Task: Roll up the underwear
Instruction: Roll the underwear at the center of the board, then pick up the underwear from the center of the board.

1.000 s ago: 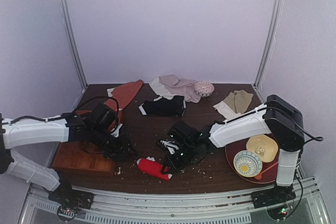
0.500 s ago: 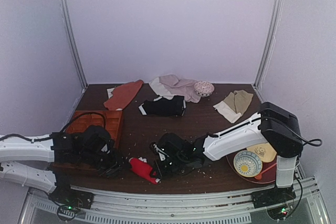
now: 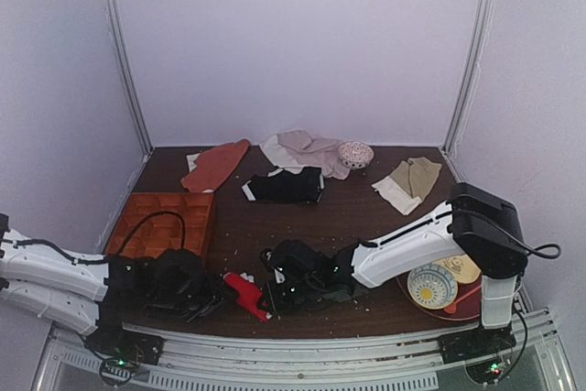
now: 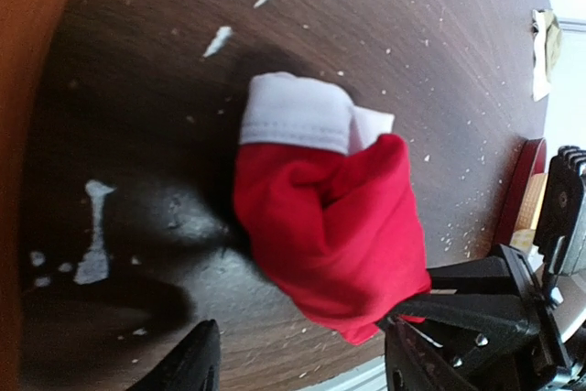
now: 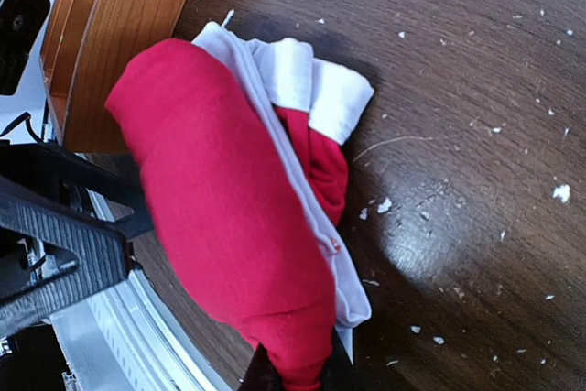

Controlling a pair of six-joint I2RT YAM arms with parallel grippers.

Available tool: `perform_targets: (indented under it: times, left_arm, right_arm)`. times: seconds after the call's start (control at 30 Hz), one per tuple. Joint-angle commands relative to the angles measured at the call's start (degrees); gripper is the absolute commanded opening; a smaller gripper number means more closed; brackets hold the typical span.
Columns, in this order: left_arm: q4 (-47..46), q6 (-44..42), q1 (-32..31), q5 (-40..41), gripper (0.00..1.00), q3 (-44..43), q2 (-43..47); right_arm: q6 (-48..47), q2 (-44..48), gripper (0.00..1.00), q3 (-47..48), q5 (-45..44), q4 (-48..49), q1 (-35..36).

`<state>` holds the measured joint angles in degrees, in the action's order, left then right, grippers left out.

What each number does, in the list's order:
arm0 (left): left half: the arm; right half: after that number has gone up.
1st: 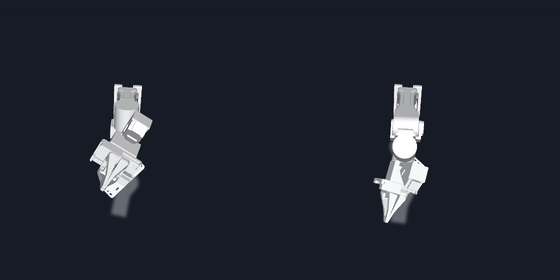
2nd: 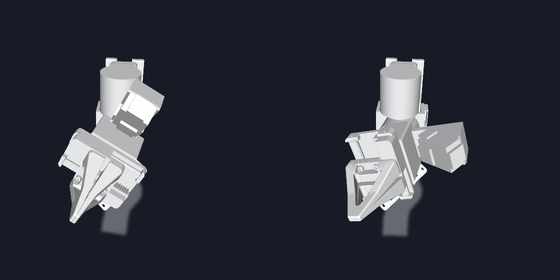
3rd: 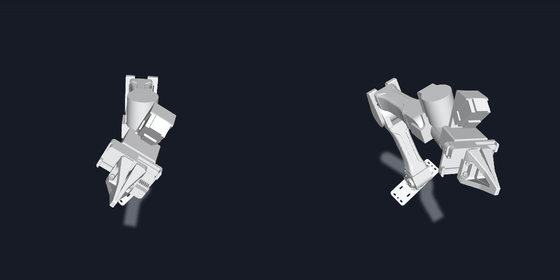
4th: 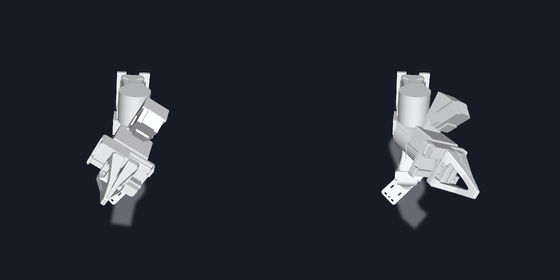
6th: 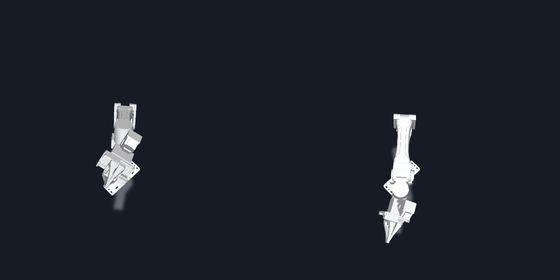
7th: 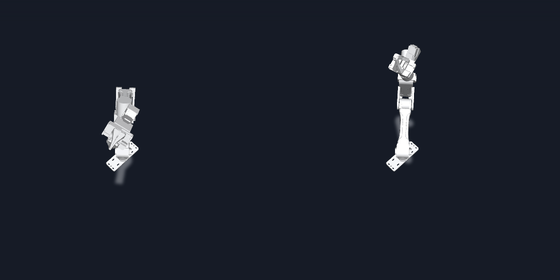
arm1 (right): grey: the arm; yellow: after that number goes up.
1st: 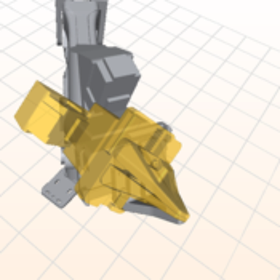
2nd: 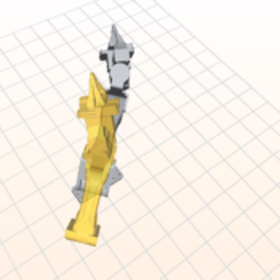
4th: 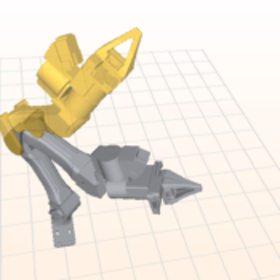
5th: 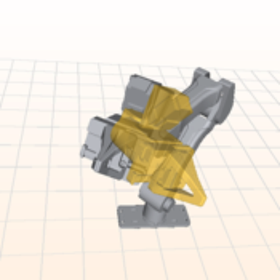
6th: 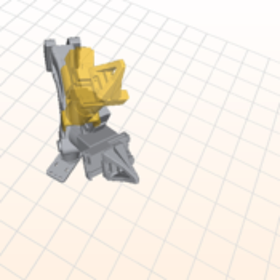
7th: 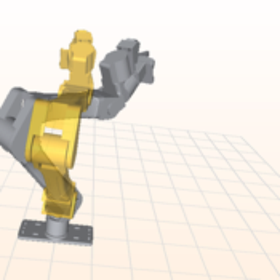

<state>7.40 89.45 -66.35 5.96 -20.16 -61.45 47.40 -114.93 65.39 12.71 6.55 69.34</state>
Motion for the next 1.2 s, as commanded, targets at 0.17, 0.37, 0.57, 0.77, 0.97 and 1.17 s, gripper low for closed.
perform_targets:
  times: [0.17, 0.37, 0.57, 0.77, 0.97, 1.17]
  left_arm:
    - [-19.18, 1.9, -2.15, 6.8, 0.64, 4.27, -6.62]
    - [-21.89, 1.73, -2.82, 7.32, 0.64, 3.67, -10.22]
    - [-22.1, 1.09, -2.91, 9.6, 0.61, 3.4, -11.0]
    - [-25.37, -0.42, -3.0, 9.92, 0.59, 3.19, -13.7]
    - [-30.38, -2.52, -3.0, 9.08, 0.63, 3.0, -16.88]
    - [-31.09, -2.89, -3.0, 9.17, 0.56, 2.87, -17.85]
  right_arm:
    - [1.8, -5.54, 0.0, -2.82, -3.86, -9.37, 0.7]
    - [2.94, -5.15, 0.0, -3.84, -4.1, -8.11, 0.84]
    - [4.69, -4.95, 0.0, -5.23, -3.29, -5.17, 1.45]
    - [5.55, -5.84, 0.0, -5.38, -0.28, -2.18, 1.59]
    - [5.68, -6.87, 0.0, -5.48, 2.32, -0.5, 1.59]
    - [5.71, -6.37, 0.0, -6.57, 2.93, 0.31, 1.59]
